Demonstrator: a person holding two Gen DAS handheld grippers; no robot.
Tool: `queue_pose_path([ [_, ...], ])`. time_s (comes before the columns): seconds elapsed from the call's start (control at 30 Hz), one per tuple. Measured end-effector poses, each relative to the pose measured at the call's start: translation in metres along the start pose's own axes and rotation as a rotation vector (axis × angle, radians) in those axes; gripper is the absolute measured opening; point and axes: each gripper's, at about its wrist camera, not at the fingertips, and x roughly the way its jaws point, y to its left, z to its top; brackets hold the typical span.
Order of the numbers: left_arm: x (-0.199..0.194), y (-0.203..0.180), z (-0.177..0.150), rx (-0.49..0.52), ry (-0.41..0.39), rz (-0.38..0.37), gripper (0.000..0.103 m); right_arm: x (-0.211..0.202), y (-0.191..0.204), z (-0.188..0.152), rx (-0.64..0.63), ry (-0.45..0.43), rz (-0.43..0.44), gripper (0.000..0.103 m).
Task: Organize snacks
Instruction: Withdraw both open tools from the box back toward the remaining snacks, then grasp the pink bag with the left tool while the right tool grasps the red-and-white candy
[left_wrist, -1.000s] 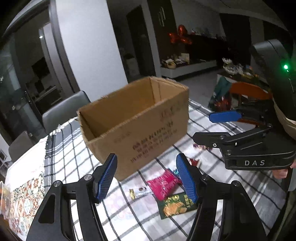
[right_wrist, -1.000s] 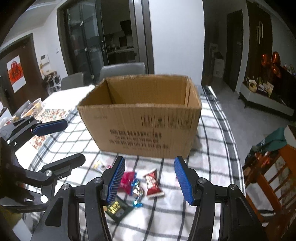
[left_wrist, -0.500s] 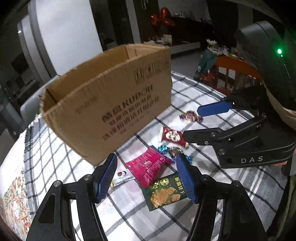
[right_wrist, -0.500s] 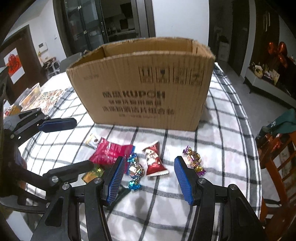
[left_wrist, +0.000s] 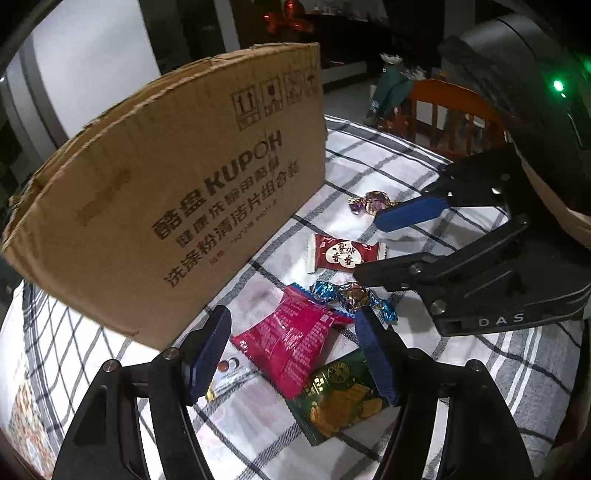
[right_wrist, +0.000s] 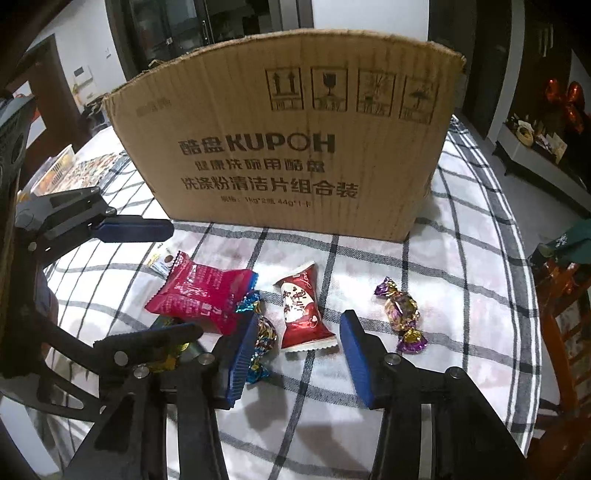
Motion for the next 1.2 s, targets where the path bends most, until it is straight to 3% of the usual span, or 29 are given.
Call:
queue_pose_path([
  [0.47, 0.025, 0.006, -0.001, 0.022, 0.064, -0.089, 0.067, 0.015, 0.006, 0.007, -0.007, 0.011, -0.008, 0.039],
  [0.63, 0.027, 0.009, -0.003, 0.0, 0.064, -0.072, 0.048, 0.019, 0.012, 0.01, -0.015, 0.01, -0.016, 0.038],
  [0.77, 0.024, 0.012, -0.004, -0.041, 0.062, -0.052, 0.044, 0.022, 0.01, 0.012, -0.015, 0.01, -0.017, 0.024],
  [1.2, 0.0, 0.013, -0.003, -0.224, -0.012, 0.07, 0.042, 0.003, -0.001, 0.002, -0.001, -0.034, -0.022, 0.022],
])
